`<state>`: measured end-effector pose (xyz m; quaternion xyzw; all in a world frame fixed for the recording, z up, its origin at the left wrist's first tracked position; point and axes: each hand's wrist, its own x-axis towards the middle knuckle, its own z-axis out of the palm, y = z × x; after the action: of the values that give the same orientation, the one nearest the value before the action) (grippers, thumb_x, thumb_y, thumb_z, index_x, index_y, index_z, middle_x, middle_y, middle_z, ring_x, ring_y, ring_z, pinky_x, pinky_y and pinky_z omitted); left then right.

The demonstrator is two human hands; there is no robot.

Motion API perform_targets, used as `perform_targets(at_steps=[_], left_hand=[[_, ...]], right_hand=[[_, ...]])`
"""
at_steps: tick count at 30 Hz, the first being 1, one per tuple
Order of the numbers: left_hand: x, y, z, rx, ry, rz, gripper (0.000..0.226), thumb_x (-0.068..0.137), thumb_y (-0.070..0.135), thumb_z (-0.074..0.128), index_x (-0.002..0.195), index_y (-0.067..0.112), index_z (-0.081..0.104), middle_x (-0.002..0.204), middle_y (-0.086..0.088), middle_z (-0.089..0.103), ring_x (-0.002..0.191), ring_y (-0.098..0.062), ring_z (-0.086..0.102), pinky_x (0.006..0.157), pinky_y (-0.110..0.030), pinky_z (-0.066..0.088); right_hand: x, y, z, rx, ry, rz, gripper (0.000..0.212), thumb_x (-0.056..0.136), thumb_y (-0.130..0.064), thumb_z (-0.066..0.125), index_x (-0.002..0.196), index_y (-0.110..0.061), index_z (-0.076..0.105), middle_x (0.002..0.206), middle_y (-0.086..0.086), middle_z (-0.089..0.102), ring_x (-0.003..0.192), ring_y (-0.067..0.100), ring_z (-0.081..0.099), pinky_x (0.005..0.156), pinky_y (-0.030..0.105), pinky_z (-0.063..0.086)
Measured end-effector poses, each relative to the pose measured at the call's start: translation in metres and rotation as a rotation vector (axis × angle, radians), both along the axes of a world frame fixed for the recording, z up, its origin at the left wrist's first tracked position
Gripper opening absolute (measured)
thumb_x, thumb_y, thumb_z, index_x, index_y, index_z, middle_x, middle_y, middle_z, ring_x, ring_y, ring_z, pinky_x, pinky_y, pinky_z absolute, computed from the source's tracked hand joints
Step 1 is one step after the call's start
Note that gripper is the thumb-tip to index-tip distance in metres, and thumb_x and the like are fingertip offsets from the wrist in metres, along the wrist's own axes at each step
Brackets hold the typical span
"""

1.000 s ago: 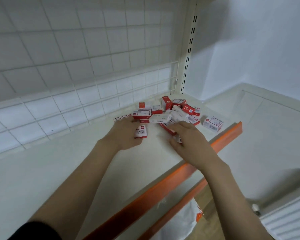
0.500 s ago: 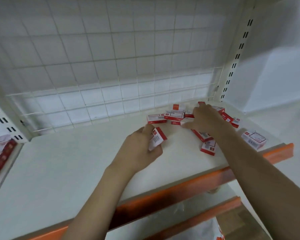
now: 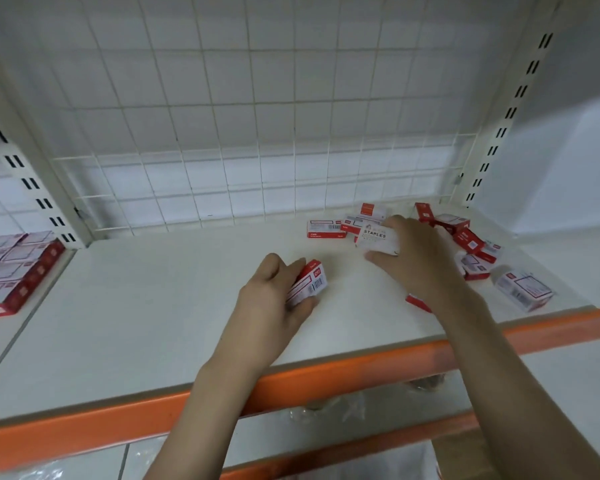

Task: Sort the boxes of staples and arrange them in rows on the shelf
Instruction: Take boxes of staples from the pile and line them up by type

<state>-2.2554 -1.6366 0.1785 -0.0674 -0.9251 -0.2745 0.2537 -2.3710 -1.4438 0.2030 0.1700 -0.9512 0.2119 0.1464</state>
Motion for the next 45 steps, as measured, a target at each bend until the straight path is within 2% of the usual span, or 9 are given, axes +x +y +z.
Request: perform_targets(at_steps=[4,8,11,13,15,19,23,32,45], left_hand=[[0.011,-0.002,-0.005,0.032,-0.010,0.038,0.051,0.074,0.019,0.066,0.121,0.001,0.059,0.086,0.005,0.040,0.065,-0.008,0.042,0.068,-0.010,0.034],[0.026,-0.010,-0.011,0.066,0.011,0.075,0.031,0.084,0.024,0.057,0.110,0.012,0.066,0.088,0.004,0.043,0.066,-0.004,0.043,0.069,-0.006,0.035],[0.039,-0.018,-0.012,0.077,-0.004,0.118,0.036,0.089,0.037,0.048,0.115,0.018,0.063,0.099,0.003,0.058,0.077,-0.008,0.056,0.073,-0.011,0.042],[0.047,-0.026,-0.012,0.079,-0.013,0.130,0.039,0.090,0.034,0.048,0.124,0.019,0.057,0.094,0.005,0.060,0.076,-0.005,0.055,0.072,-0.004,0.037],[0.054,-0.034,-0.015,0.071,-0.039,0.110,0.045,0.090,0.034,0.046,0.132,0.021,0.051,0.092,0.005,0.053,0.077,0.002,0.050,0.073,-0.001,0.033],[0.065,-0.049,-0.016,0.084,-0.094,0.121,0.062,0.090,0.049,0.045,0.142,0.017,0.036,0.104,0.006,0.042,0.083,0.000,0.043,0.078,0.003,0.028],[0.075,-0.069,-0.012,0.145,-0.103,0.096,0.074,0.083,0.048,0.045,0.145,0.010,0.028,0.109,0.006,0.038,0.091,0.003,0.037,0.083,0.005,0.024],[0.117,-0.176,-0.003,0.168,0.008,0.028,0.045,0.072,0.027,0.071,0.112,0.015,0.055,0.101,0.006,0.052,0.094,0.006,0.049,0.077,-0.003,0.035],[0.184,-0.325,0.005,-0.051,-0.011,0.134,0.043,0.075,0.045,0.055,0.109,0.020,0.062,0.104,0.005,0.063,0.098,-0.020,0.051,0.082,-0.036,0.043]], right_hand=[[0.032,-0.006,-0.015,-0.166,-0.003,0.126,0.050,0.077,-0.033,0.073,0.121,-0.018,0.052,0.114,-0.001,0.059,0.103,0.016,0.055,0.079,0.029,0.048],[0.047,-0.012,-0.027,-0.197,-0.030,0.207,0.050,0.077,-0.031,0.074,0.121,-0.021,0.052,0.115,-0.002,0.054,0.108,0.012,0.050,0.082,0.021,0.044],[0.057,-0.019,-0.025,-0.203,-0.033,0.287,0.045,0.077,-0.026,0.074,0.118,-0.021,0.055,0.104,-0.011,0.045,0.096,-0.005,0.040,0.074,0.003,0.036],[0.063,-0.024,-0.023,-0.202,-0.024,0.330,0.045,0.076,-0.025,0.075,0.117,-0.020,0.057,0.100,-0.012,0.044,0.086,-0.018,0.032,0.075,-0.005,0.029],[0.068,-0.033,-0.023,-0.214,-0.033,0.353,0.044,0.076,-0.024,0.076,0.116,-0.020,0.057,0.101,-0.010,0.050,0.087,-0.021,0.033,0.077,-0.004,0.030],[0.079,-0.051,-0.027,-0.258,-0.088,0.353,0.044,0.077,-0.027,0.074,0.116,-0.025,0.055,0.106,-0.009,0.054,0.095,-0.002,0.046,0.072,0.007,0.040],[0.092,-0.077,-0.029,-0.261,-0.114,0.372,0.044,0.076,-0.026,0.075,0.115,-0.025,0.055,0.106,-0.009,0.055,0.094,-0.001,0.046,0.074,0.008,0.039],[0.137,-0.170,-0.026,-0.265,-0.101,0.314,0.043,0.076,-0.027,0.075,0.114,-0.024,0.056,0.105,-0.010,0.055,0.094,0.002,0.049,0.074,0.003,0.035],[0.213,-0.314,-0.026,-0.284,-0.167,0.330,0.044,0.079,-0.030,0.071,0.118,-0.022,0.052,0.108,-0.012,0.053,0.099,0.003,0.048,0.076,0.002,0.035]])
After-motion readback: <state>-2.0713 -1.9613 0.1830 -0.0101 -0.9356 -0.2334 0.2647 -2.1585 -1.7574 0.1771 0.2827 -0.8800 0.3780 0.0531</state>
